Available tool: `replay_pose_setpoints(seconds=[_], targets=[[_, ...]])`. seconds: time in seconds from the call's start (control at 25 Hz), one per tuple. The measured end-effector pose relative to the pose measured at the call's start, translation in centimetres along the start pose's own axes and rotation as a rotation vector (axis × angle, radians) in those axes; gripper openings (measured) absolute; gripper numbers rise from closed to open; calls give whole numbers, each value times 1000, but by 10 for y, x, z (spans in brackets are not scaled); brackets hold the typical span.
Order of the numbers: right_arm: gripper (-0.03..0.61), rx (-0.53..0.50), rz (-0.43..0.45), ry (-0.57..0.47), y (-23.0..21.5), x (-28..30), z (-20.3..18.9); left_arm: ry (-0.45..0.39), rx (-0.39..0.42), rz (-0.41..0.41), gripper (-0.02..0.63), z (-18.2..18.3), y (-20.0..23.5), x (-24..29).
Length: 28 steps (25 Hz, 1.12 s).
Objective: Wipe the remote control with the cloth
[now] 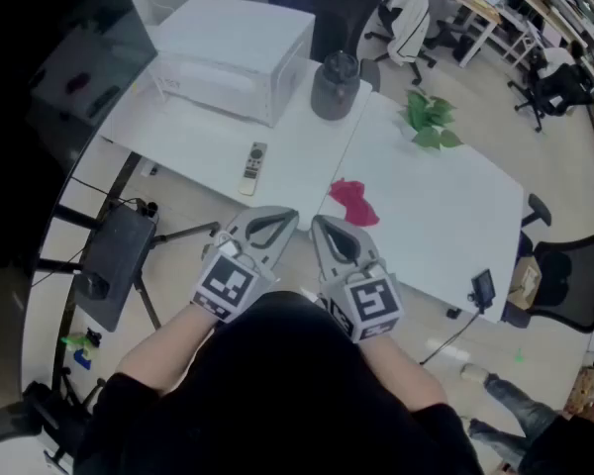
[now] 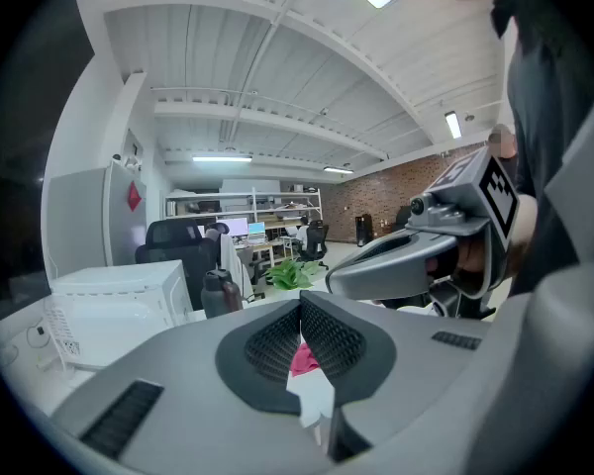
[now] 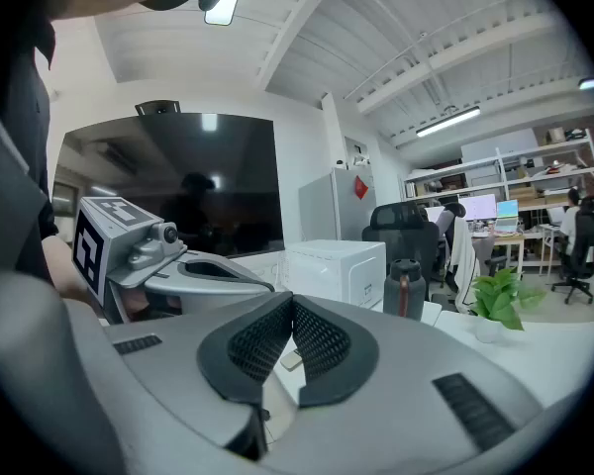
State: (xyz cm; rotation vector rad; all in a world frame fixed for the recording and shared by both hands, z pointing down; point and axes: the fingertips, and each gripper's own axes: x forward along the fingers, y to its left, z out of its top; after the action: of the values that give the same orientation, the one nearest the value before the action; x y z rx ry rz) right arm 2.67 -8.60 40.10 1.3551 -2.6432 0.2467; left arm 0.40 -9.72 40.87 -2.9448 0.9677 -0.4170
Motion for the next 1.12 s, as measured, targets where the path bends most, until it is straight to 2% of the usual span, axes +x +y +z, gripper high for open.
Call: replay_pose_setpoints(seconds=[0.24, 0.4, 0.44, 0.56, 0.64, 0.8, 1.0, 1.12], targets=[[0, -1, 2, 4, 0, 0, 0, 13, 39, 52, 0, -12, 22, 6], [0, 2, -4, 8, -2, -1, -3, 37, -1, 148, 1, -25, 50, 7], [0, 4, -4, 14, -2, -1, -3, 44, -9, 168, 33, -30, 58, 8], [0, 9, -6, 30, -3, -2, -5, 66, -25, 215, 54, -45, 79, 10], [0, 6, -11, 20, -4, -1, -5, 82, -41, 245, 104, -55, 93, 12], [0, 4, -11, 57, -4, -2, -8, 116, -66, 302, 158, -76, 117, 16], [0, 3, -10, 54, -5, 0, -9, 168, -96, 343, 238, -105, 137, 27], [0, 2, -12, 63, -7, 1, -11, 208, -122, 358, 259, -126, 146, 35]])
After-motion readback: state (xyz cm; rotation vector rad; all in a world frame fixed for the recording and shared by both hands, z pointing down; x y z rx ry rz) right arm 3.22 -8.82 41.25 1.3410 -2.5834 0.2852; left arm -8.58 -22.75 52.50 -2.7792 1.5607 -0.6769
